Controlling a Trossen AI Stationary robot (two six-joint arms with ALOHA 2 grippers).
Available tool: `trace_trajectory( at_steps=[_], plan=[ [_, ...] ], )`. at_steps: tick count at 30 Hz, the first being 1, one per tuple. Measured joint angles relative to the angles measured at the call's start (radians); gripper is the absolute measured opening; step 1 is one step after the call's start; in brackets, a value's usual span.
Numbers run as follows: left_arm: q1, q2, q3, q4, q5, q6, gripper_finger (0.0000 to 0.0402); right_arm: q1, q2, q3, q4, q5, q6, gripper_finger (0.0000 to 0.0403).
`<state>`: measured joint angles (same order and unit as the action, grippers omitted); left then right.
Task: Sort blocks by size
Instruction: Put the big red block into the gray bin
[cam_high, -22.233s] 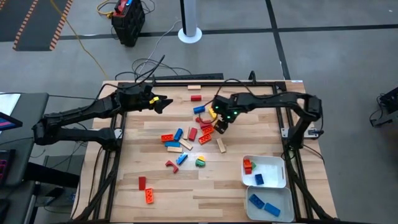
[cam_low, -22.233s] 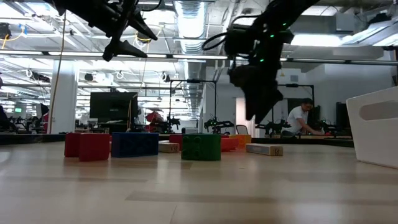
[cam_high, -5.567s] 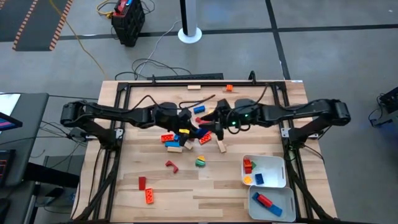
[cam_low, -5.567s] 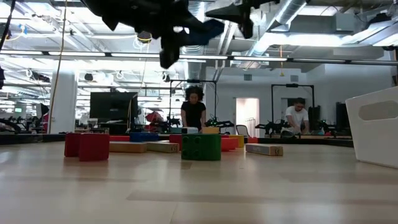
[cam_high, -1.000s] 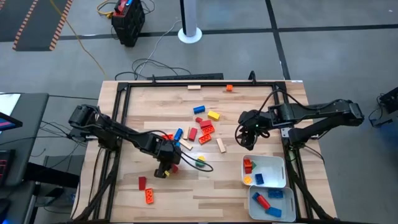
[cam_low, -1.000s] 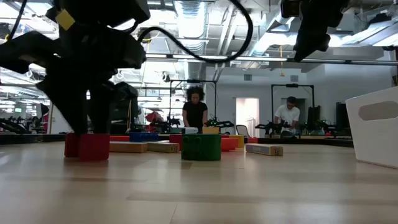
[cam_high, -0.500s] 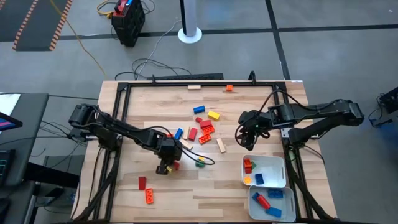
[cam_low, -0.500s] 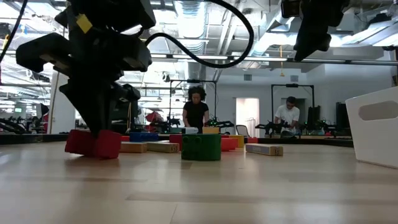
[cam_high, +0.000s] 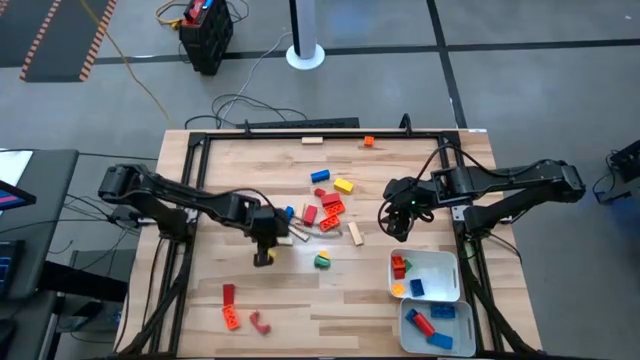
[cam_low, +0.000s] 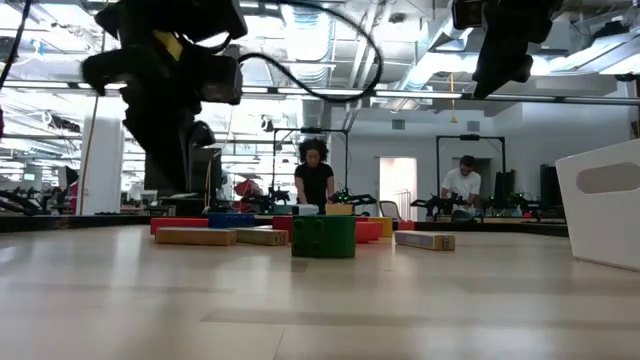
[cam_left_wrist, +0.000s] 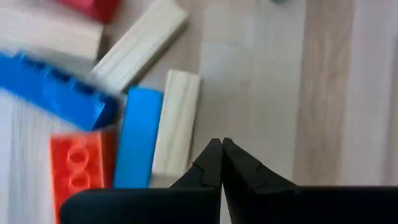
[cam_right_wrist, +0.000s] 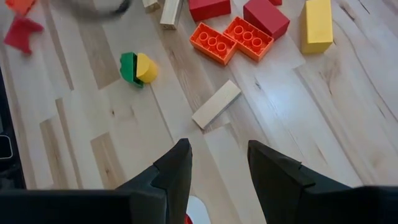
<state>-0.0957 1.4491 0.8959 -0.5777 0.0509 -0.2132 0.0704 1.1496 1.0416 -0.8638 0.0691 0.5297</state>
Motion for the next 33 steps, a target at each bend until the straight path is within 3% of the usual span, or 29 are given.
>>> trace_trajectory(
  at_steps=[4, 9, 14, 16, 19, 30, 33],
  plan=[
    [-0.027, -0.114, 0.001, -0.015, 0.143, -0.137, 0.0006, 0.0, 0.0, 0.0, -0.035, 0.0, 0.0, 0.0185],
    [-0.235, -0.174, 0.001, 0.007, 0.157, -0.277, 0.0067, -0.019, 0.0, 0.0, -0.055, 0.0, -0.041, 0.0185],
    [-0.47, -0.151, 0.027, 0.124, 0.066, -0.235, 0.0162, -0.071, 0.0, 0.0, -0.054, 0.0, -0.118, 0.0185],
    [-0.533, -0.127, 0.043, 0.13, -0.006, -0.178, 0.0194, -0.099, 0.0, 0.0, -0.052, 0.0, -0.143, 0.0185],
    [-0.588, -0.076, 0.047, 0.156, -0.029, -0.11, 0.0226, -0.138, 0.0, 0.0, -0.051, 0.0, -0.162, 0.0185],
    [-0.62, 0.06, 0.049, 0.309, -0.001, 0.166, 0.0218, -0.169, 0.0, 0.0, -0.057, -0.022, -0.191, 0.0185],
    [-0.62, 0.113, 0.049, 0.325, 0.057, 0.201, 0.0212, -0.17, 0.0, 0.0, -0.058, -0.022, -0.196, 0.0185]
  ],
)
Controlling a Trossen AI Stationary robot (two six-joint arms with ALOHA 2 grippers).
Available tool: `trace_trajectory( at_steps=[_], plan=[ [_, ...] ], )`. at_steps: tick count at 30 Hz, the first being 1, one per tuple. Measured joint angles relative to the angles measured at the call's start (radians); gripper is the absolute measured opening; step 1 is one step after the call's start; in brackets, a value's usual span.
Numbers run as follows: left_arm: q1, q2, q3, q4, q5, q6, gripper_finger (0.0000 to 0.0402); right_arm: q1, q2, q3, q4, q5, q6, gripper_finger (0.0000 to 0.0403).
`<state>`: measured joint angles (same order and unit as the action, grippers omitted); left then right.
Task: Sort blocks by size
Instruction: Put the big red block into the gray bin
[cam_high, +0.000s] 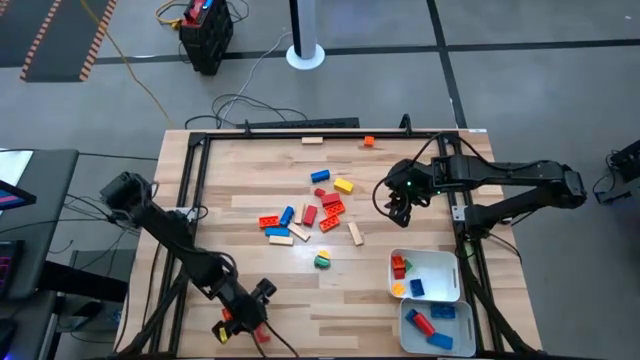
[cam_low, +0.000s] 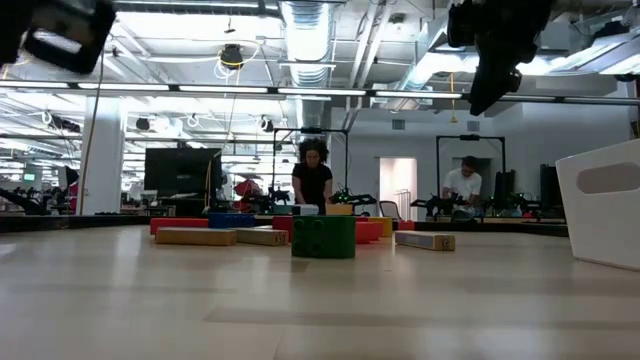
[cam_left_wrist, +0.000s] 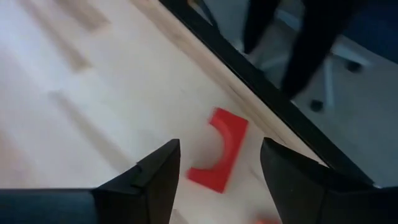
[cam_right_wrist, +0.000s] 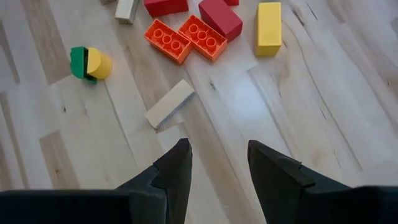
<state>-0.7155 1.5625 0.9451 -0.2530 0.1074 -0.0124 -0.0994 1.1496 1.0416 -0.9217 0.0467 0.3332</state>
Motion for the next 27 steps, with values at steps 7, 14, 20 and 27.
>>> trace_trajectory(
  at_steps=[7, 14, 20, 27],
  plan=[
    [-0.012, 0.088, 0.0, 0.105, 0.048, 0.074, 0.0201, -0.001, 0.0, 0.0, -0.027, -0.003, -0.002, 0.0185],
    [-0.016, 0.158, 0.0, 0.128, 0.055, 0.125, 0.0183, -0.001, 0.0, 0.0, -0.047, -0.003, -0.002, 0.0185],
    [-0.018, 0.174, -0.001, 0.085, 0.038, 0.151, 0.0158, -0.001, 0.0, 0.0, -0.046, -0.003, -0.002, 0.0185],
    [-0.018, 0.173, -0.001, 0.026, -0.008, 0.188, 0.0096, -0.001, 0.0, 0.0, -0.043, -0.003, -0.001, 0.0185]
  ],
)
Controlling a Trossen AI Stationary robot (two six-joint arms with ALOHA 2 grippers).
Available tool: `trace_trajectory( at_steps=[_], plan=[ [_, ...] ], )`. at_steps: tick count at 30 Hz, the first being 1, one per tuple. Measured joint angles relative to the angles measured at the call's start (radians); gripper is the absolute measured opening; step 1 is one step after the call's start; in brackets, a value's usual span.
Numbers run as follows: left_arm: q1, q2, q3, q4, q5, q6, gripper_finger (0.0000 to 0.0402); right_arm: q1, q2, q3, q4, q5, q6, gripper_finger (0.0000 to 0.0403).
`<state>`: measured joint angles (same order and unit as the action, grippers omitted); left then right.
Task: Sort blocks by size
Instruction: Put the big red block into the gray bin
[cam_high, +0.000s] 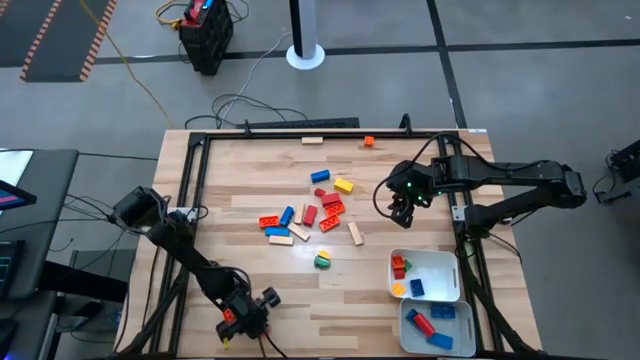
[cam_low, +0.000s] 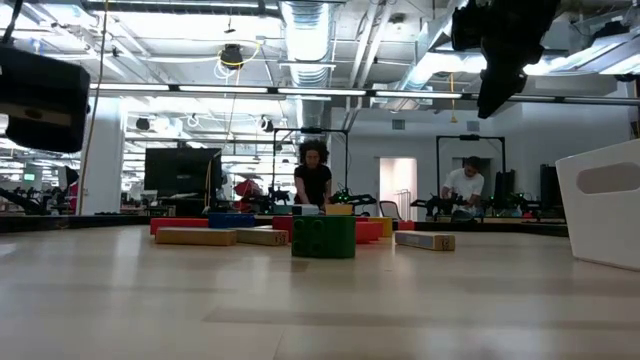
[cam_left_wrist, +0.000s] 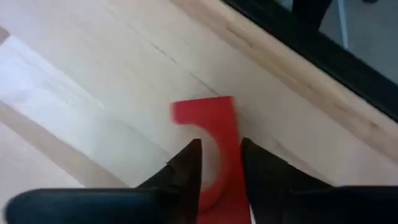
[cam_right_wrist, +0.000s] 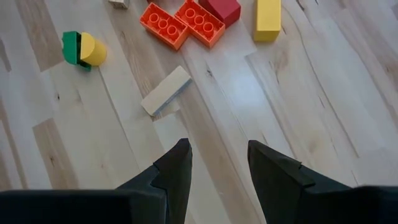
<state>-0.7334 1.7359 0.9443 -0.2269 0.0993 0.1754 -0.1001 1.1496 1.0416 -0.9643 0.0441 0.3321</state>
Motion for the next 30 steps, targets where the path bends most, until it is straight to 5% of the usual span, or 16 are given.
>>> trace_trajectory(
  at_steps=[8, 18, 24, 30],
  plan=[
    [0.025, -0.004, 0.004, -0.071, -0.019, -0.004, 0.0032, -0.001, 0.0, 0.0, 0.0, 0.0, 0.0, 0.0185],
    [0.162, -0.114, -0.004, -0.246, -0.091, -0.068, 0.0026, -0.001, -0.022, 0.0, -0.013, 0.0, 0.033, 0.0185],
    [0.325, -0.28, -0.002, -0.353, -0.153, 0.01, 0.0026, 0.008, -0.066, 0.0, -0.021, 0.001, 0.048, 0.0185],
    [0.566, -0.384, -0.002, -0.29, -0.171, 0.059, 0.0026, 0.038, -0.057, 0.0, 0.135, 0.008, 0.054, 0.019]
  ],
)
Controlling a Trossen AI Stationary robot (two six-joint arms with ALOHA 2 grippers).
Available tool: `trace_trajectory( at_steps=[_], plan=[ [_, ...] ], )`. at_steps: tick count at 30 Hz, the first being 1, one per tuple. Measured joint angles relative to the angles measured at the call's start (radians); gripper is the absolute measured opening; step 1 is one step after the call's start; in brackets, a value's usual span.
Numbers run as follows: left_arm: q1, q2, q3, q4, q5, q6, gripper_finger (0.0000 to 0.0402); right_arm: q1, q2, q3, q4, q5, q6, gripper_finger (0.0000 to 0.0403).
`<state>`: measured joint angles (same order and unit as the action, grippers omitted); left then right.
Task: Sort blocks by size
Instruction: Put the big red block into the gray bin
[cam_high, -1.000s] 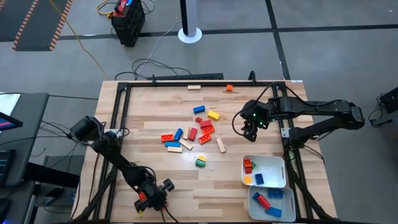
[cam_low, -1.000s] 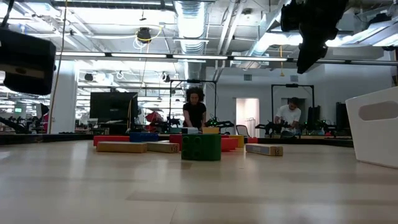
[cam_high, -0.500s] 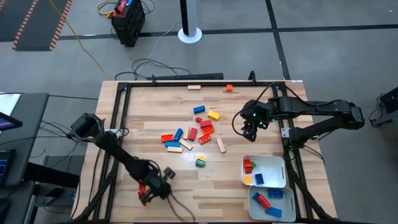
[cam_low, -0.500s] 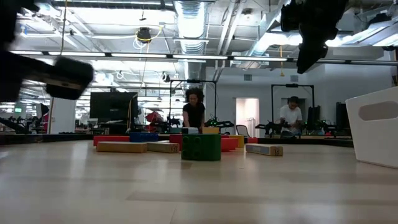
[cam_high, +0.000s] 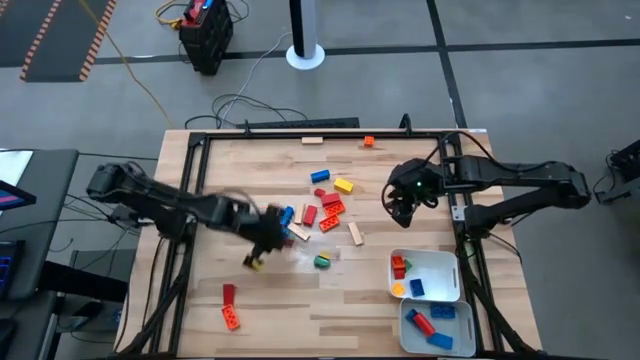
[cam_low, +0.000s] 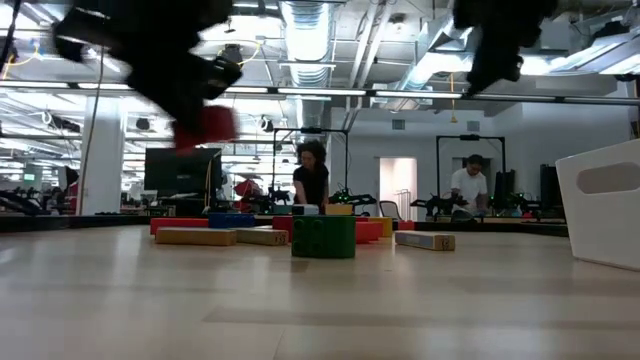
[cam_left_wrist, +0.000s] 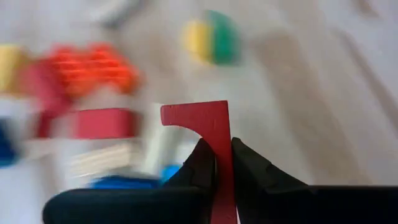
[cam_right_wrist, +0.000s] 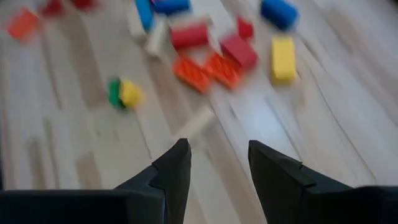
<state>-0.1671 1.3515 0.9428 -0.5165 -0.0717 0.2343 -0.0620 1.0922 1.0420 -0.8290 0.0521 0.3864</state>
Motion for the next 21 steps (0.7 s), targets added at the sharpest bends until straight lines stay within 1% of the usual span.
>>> trace_trajectory(
  at_steps=[4, 9, 11, 14, 21],
  plan=[
    [0.136, -0.022, 0.0, 0.18, 0.001, -0.095, 0.0026, 0.0, 0.009, 0.0, 0.199, 0.0, -0.004, 0.0206],
    [0.227, -0.024, 0.0, 0.471, 0.053, -0.225, 0.0026, 0.0, 0.039, 0.0, 0.466, 0.002, -0.003, 0.0239],
    [0.249, -0.025, 0.001, 0.573, 0.07, -0.254, 0.0026, 0.0, 0.064, 0.0, 0.576, 0.002, -0.003, 0.025],
    [0.268, -0.025, 0.001, 0.678, 0.073, -0.297, 0.0026, 0.0, 0.113, 0.0, 0.728, 0.002, -0.005, 0.0258],
    [0.279, -0.025, 0.001, 0.833, 0.129, -0.294, 0.0026, -0.006, 0.239, 0.0, 1.131, 0.029, -0.06, 0.026]
  ],
)
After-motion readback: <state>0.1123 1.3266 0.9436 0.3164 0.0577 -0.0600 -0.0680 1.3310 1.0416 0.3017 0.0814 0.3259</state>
